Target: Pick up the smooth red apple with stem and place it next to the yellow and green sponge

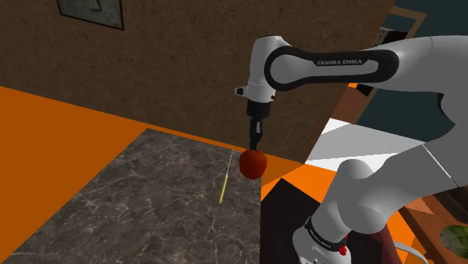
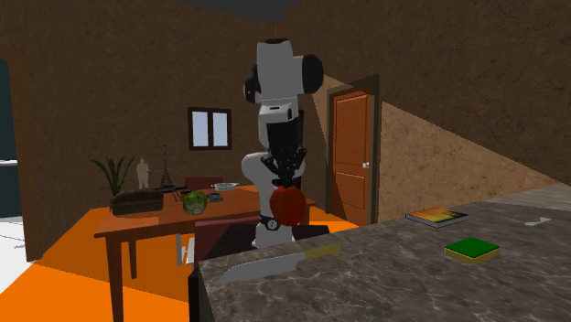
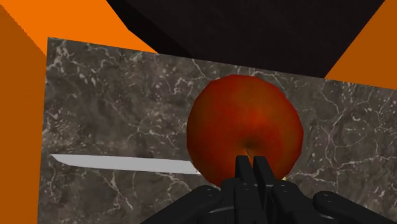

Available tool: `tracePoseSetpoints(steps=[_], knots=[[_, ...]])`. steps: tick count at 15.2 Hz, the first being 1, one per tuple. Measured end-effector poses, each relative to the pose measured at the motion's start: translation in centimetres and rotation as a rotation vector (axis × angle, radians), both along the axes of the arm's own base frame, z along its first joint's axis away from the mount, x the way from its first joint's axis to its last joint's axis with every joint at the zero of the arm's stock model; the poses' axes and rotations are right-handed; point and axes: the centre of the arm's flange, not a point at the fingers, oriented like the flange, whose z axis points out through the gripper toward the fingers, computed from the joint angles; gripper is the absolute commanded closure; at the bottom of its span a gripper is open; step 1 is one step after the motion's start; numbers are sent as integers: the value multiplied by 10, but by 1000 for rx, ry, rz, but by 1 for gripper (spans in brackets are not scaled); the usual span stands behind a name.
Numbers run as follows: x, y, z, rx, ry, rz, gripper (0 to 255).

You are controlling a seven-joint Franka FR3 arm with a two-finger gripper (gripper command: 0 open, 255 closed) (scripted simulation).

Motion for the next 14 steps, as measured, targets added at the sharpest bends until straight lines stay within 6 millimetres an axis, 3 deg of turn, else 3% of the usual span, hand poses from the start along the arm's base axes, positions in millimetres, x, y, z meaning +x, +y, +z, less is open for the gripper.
tracePoseSetpoints(steps=[14], knots=[[1, 0, 73, 0, 0, 0, 255]])
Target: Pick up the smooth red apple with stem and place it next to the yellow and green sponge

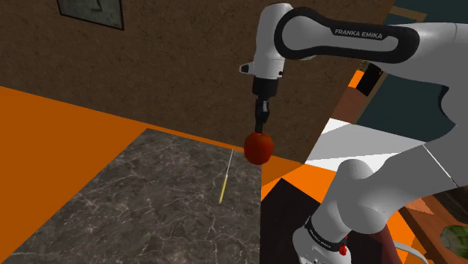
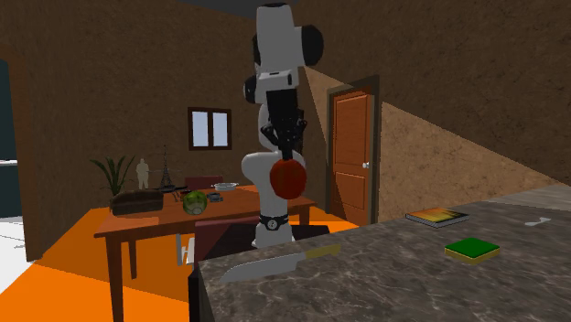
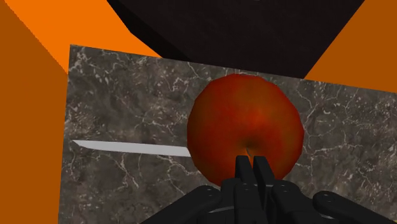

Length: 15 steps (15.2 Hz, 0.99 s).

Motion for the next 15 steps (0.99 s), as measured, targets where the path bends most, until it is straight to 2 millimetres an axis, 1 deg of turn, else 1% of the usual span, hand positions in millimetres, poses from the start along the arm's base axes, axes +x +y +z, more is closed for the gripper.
tracePoseSetpoints(steps=[4, 5, 8, 9, 10, 13, 14, 15], knots=[[0, 0, 20, 0, 0, 0, 255], [1, 6, 22, 0, 0, 0, 255], [7, 38, 25, -1, 0, 1, 255], [7, 51, 23, -1, 0, 1, 255], [10, 62, 26, -1, 0, 1, 255], [19, 102, 27, -1, 0, 1, 255], [18, 113, 27, -1, 0, 1, 255], [23, 130, 28, 0, -1, 1, 255]])
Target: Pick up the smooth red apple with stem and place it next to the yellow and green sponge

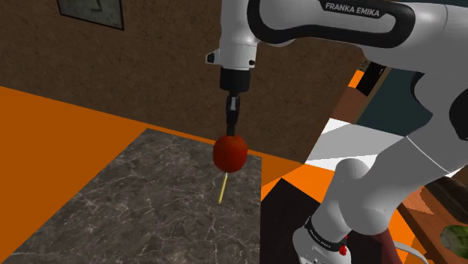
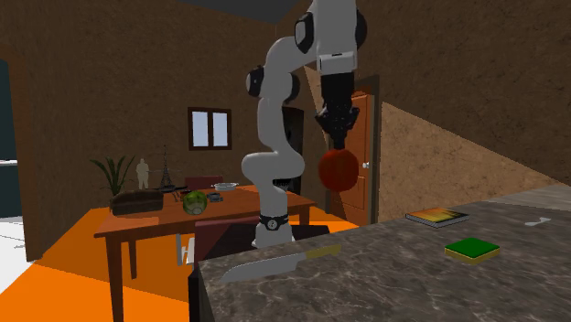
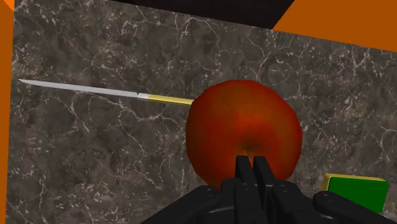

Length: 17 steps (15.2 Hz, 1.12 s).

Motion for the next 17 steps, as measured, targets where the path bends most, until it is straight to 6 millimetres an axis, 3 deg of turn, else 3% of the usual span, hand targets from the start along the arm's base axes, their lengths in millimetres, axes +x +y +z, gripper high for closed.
tracePoseSetpoints(steps=[14, 17], knots=[[32, 182, -4, -1, 1, 0, 255], [40, 221, 2, 0, 1, 1, 255]])
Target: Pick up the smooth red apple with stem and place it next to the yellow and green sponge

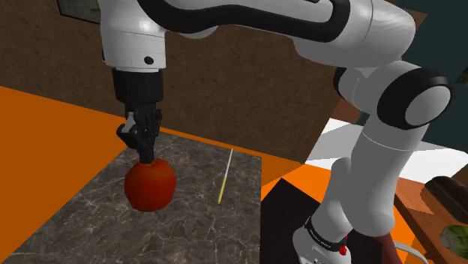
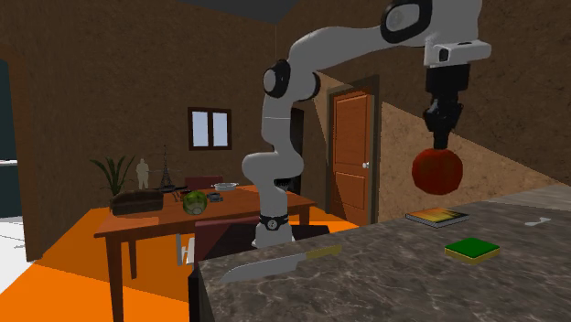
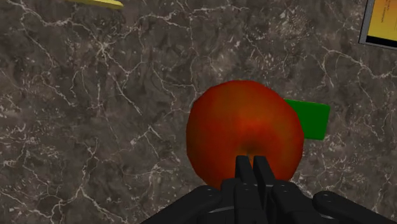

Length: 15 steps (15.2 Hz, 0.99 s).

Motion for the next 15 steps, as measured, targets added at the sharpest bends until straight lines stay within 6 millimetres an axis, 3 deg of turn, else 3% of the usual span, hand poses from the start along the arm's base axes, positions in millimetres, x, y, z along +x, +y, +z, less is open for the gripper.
tracePoseSetpoints(steps=[9, 15], knots=[[22, 114, -3, 1, 0, 2, 255], [22, 125, -29, 0, 1, -1, 255]])
